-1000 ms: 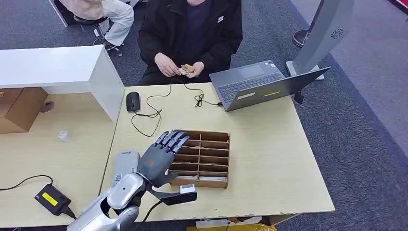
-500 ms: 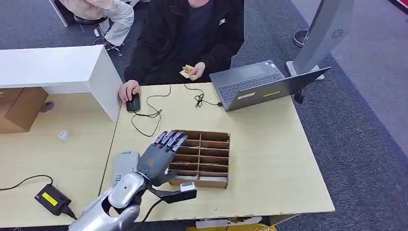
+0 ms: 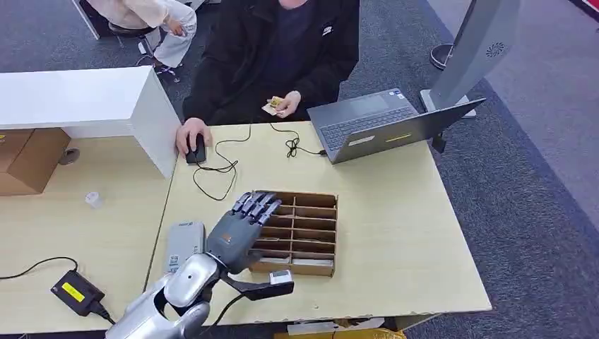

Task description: Pass the card to the sensor for recognition and then transmit it.

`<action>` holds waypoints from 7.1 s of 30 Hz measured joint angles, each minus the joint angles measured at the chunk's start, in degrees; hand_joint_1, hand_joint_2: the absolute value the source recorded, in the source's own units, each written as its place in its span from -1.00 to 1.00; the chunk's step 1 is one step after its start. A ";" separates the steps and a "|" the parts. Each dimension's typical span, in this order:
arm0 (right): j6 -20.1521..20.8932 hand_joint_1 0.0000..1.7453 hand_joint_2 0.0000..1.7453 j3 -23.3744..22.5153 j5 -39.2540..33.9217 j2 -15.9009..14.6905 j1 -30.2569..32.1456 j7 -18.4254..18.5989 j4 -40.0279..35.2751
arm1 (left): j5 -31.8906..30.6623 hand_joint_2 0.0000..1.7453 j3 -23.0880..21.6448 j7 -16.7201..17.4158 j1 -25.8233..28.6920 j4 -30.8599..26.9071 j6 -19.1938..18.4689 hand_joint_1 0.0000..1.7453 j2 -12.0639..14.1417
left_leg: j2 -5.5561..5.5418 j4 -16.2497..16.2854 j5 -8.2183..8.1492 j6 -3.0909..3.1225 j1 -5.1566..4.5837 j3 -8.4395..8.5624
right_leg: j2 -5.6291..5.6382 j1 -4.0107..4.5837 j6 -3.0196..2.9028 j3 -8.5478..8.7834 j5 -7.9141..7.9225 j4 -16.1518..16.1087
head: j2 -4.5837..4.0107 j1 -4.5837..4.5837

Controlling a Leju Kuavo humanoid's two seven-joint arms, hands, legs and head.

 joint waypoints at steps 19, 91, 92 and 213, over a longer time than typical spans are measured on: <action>0.00 -1.00 -1.00 -0.42 -0.22 0.00 0.00 0.02 0.00 | 0.53 1.00 -0.85 1.51 -0.06 -0.02 -1.81 1.00 -0.17 | 0.00 0.00 0.00 0.00 0.00 0.00 | 0.00 0.00 0.00 0.00 0.00 0.00 | 0.00 0.00; -0.44 -1.00 -1.00 -1.27 0.28 0.00 0.01 -0.11 0.00 | 8.50 1.00 6.99 -5.66 4.75 -7.12 9.38 -1.00 1.99 | 0.00 0.00 0.00 0.00 0.00 0.02 | -0.01 0.00 0.00 0.02 -0.01 0.00 | 0.00 0.00; -0.44 -1.00 -1.00 -1.27 0.28 0.00 0.01 -0.11 0.00 | 8.88 1.00 6.80 -5.79 4.69 -7.28 9.20 -1.00 2.12 | 0.00 0.00 0.00 0.00 0.00 0.02 | -0.01 0.00 0.00 0.02 -0.01 0.00 | 0.00 0.00; -0.61 -1.00 -1.00 0.83 1.18 0.00 -0.46 -0.77 0.00 | -0.15 1.00 19.80 -5.20 -12.84 18.38 24.81 -1.00 0.28 | 0.04 0.00 0.12 -0.06 0.00 0.10 | 0.05 0.01 -0.08 0.06 0.09 0.03 | 0.00 -0.02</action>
